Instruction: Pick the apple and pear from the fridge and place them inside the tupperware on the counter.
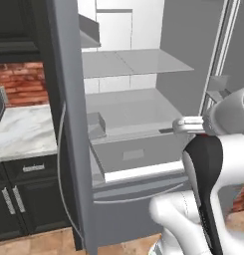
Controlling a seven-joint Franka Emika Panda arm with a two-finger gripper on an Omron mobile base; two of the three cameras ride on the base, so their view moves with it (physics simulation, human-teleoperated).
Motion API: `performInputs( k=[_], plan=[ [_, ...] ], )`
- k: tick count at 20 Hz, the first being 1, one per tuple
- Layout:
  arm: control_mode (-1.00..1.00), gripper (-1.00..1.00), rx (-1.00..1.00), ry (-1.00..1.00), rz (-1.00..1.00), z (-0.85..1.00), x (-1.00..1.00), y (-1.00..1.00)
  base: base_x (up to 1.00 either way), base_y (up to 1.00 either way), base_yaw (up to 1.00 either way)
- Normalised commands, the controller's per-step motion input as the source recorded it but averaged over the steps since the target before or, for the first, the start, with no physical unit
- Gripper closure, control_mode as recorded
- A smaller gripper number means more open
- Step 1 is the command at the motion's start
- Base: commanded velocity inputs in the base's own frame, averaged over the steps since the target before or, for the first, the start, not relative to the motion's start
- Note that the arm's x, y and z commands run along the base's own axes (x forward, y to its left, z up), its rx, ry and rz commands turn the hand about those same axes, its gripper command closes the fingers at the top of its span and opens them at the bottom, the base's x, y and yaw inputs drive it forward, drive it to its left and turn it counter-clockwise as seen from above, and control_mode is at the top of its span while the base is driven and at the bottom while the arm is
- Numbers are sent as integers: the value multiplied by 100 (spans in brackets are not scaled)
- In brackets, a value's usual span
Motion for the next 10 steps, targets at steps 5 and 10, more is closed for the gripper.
performInputs(
  k=[5, 10],
  plan=[
    [100, 100, 0, 0, 0, 0, 0, 0, -100, 3, 0],
    [100, 100, 0, 0, 0, 0, 0, 0, -94, 41, 29]
  ],
)
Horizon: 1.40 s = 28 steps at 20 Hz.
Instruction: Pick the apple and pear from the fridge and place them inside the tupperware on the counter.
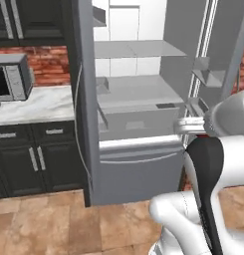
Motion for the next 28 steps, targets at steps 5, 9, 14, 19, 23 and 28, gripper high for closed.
performInputs(
  k=[5, 9, 14, 19, 23, 28],
  plan=[
    [100, 100, 0, 0, 0, 0, 0, 0, -89, 57, 60],
    [100, 100, 0, 0, 0, 0, 0, 0, -76, 62, 64],
    [100, 100, 0, 0, 0, 0, 0, 0, -8, 71, 29],
    [100, 100, 0, 0, 0, 0, 0, 0, 77, 75, 0],
    [100, 100, 0, 0, 0, 0, 0, 0, 92, 85, 0],
    [100, 100, 0, 0, 0, 0, 0, 0, 98, 83, -1]
  ],
)
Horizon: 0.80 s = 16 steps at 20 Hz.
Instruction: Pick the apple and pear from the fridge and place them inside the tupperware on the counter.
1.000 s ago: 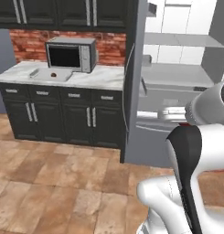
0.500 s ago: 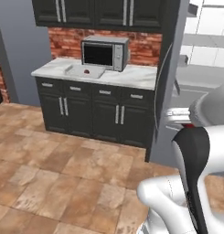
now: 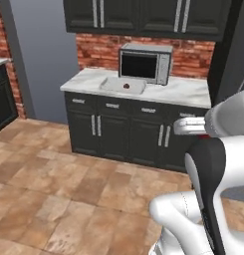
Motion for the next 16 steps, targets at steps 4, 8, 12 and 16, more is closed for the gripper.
performInputs(
  k=[4, 8, 12, 16],
  plan=[
    [100, 100, 0, 0, 0, 0, 0, 0, 100, 69, -12],
    [100, 100, 0, 0, 0, 0, 0, 0, 100, 54, -19],
    [100, 100, 0, 0, 0, 0, 0, 0, 100, 45, -29],
    [100, 100, 0, 0, 0, 0, 0, 0, 100, 34, -32]
  ],
)
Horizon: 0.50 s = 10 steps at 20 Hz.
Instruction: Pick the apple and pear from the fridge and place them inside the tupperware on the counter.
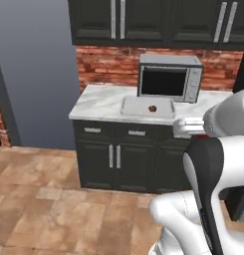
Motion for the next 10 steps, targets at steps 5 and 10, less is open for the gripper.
performInputs(
  k=[5, 10],
  plan=[
    [100, 100, 0, 0, 0, 0, 0, 0, 100, 28, -31],
    [100, 100, 0, 0, 0, 0, 0, 0, 100, 27, -32]
  ],
)
